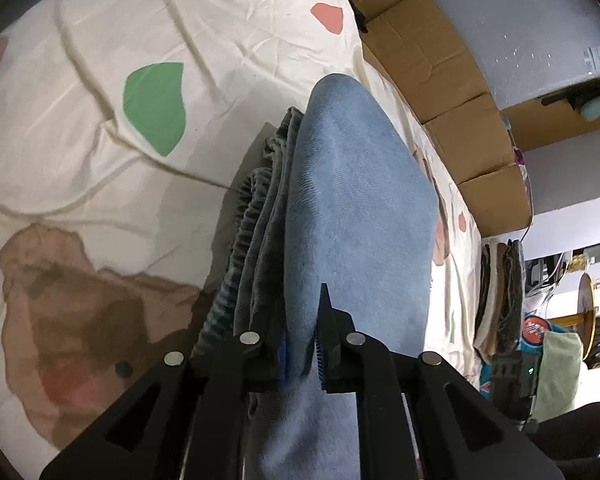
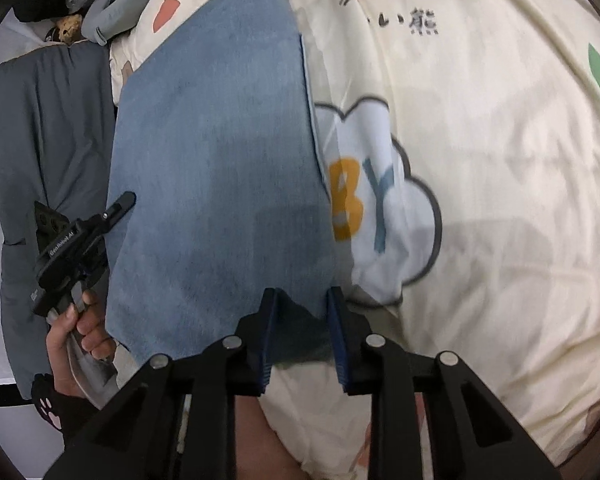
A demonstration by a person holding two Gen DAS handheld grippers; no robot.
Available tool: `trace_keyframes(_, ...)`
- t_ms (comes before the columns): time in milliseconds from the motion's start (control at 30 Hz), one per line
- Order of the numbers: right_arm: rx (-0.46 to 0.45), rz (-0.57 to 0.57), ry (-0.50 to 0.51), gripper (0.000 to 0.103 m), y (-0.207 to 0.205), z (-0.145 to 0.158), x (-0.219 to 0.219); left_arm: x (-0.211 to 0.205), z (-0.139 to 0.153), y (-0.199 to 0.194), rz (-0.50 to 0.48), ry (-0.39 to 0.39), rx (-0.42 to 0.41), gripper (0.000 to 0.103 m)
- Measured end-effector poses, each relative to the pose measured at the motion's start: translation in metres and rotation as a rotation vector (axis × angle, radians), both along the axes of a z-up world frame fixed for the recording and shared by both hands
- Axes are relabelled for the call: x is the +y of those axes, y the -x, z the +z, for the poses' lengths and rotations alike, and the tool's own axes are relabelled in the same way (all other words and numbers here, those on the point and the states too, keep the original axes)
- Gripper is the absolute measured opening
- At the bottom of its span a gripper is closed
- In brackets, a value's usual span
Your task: Fold clothes
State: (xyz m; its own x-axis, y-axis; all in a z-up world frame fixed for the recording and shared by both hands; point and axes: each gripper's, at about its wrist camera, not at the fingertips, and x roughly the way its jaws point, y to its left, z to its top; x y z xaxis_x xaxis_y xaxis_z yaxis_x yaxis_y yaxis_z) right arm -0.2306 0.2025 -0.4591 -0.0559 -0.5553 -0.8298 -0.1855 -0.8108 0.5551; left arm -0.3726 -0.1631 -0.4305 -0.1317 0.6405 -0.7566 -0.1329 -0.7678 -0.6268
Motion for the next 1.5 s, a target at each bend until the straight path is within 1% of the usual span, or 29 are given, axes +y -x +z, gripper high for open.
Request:
trace_keyframes(33, -0.004, 0.003, 0.002, 0.023, -0.003, 0.001, 0.001, -0.002, 0.004, -0.004, -0.002, 0.016, 0.008, 0.014)
trace_keyframes(100, -0.012, 0.006, 0.008, 0.023, -0.007, 0.002, 0.004, -0.005, 0.012, -0.012, -0.007, 0.047, 0.029, 0.022)
trace_keyframes(133, -0.019, 0.011, 0.012, 0.022, -0.008, 0.002, 0.004, -0.007, 0.016, -0.017, -0.005, 0.047, 0.037, 0.032)
trace_keyframes(167, -0.026, 0.025, 0.012, 0.021, -0.01, 0.002, 0.003, -0.011, 0.02, -0.022, 0.003, 0.051, 0.045, 0.046)
trace_keyframes(233, -0.043, 0.071, 0.006, 0.017, -0.015, 0.001, -0.002, -0.017, 0.027, -0.033, 0.023, 0.059, 0.059, 0.059)
trace_keyframes(300, -0.053, 0.095, 0.011, 0.011, -0.017, 0.001, -0.004, -0.022, 0.03, -0.042, 0.035, 0.054, 0.062, 0.059)
trace_keyframes(500, -0.036, 0.111, -0.016, 0.013, -0.014, 0.014, 0.001, -0.035, 0.021, -0.065, 0.056, 0.024, 0.017, 0.059)
trace_keyframes(600, -0.02, 0.095, -0.018, 0.019, -0.005, 0.023, 0.001, -0.041, 0.008, -0.072, 0.087, -0.024, -0.027, 0.059)
trace_keyframes(667, -0.017, 0.078, -0.021, 0.028, -0.001, 0.023, 0.004, -0.045, -0.005, -0.075, 0.118, -0.094, -0.077, 0.059)
trace_keyframes(700, -0.017, 0.069, -0.023, 0.04, 0.001, 0.022, 0.006, -0.046, -0.011, -0.077, 0.134, -0.12, -0.101, 0.059)
trace_keyframes(733, -0.018, 0.058, -0.023, 0.045, 0.004, 0.02, 0.007, -0.048, -0.015, -0.078, 0.148, -0.13, -0.113, 0.059)
trace_keyframes(800, -0.02, 0.036, -0.017, 0.045, 0.008, 0.019, 0.013, -0.05, -0.018, -0.081, 0.158, -0.144, -0.103, 0.058)
trace_keyframes(833, -0.021, 0.029, -0.015, 0.045, 0.01, 0.02, 0.019, -0.051, -0.017, -0.083, 0.158, -0.167, -0.094, 0.05)
trace_keyframes(867, -0.02, 0.022, -0.012, 0.045, 0.012, 0.02, 0.022, -0.051, -0.017, -0.083, 0.155, -0.183, -0.091, 0.032)
trace_keyframes(900, -0.021, 0.018, -0.01, 0.045, 0.013, 0.018, 0.019, -0.052, -0.016, -0.083, 0.152, -0.177, -0.094, 0.03)
trace_keyframes(933, -0.024, 0.014, -0.007, 0.045, 0.013, 0.015, 0.012, -0.052, -0.016, -0.083, 0.15, -0.168, -0.096, 0.023)
trace_keyframes(1033, -0.036, 0.017, -0.007, 0.045, 0.012, 0.009, -0.008, -0.054, -0.012, -0.081, 0.151, -0.146, -0.092, 0.019)
trace_keyframes(1100, -0.042, 0.025, -0.013, 0.046, 0.009, 0.008, -0.014, -0.054, -0.006, -0.078, 0.155, -0.127, -0.078, 0.019)
trace_keyframes(1167, -0.048, 0.019, -0.007, 0.05, 0.003, 0.008, -0.018, -0.056, -0.007, -0.073, 0.159, -0.122, -0.075, 0.019)
trace_keyframes(1300, -0.084, -0.005, 0.026, 0.051, -0.012, 0.004, -0.019, -0.059, -0.014, -0.072, 0.167, -0.145, -0.088, 0.019)
trace_keyframes(1367, -0.105, -0.036, 0.059, 0.051, -0.019, 0.001, -0.017, -0.059, -0.014, -0.075, 0.164, -0.159, -0.09, 0.02)
trace_keyframes(1400, -0.117, -0.052, 0.081, 0.051, -0.022, -0.002, -0.016, -0.059, -0.013, -0.077, 0.161, -0.162, -0.094, 0.022)
trace_keyframes(1433, -0.131, -0.066, 0.108, 0.051, -0.026, -0.005, -0.015, -0.057, -0.011, -0.079, 0.153, -0.156, -0.094, 0.026)
trace_keyframes(1467, -0.142, -0.077, 0.131, 0.051, -0.029, -0.007, -0.015, -0.055, -0.01, -0.081, 0.144, -0.145, -0.092, 0.032)
trace_keyframes(1500, -0.148, -0.086, 0.146, 0.051, -0.031, -0.008, -0.015, -0.054, -0.009, -0.083, 0.135, -0.133, -0.09, 0.036)
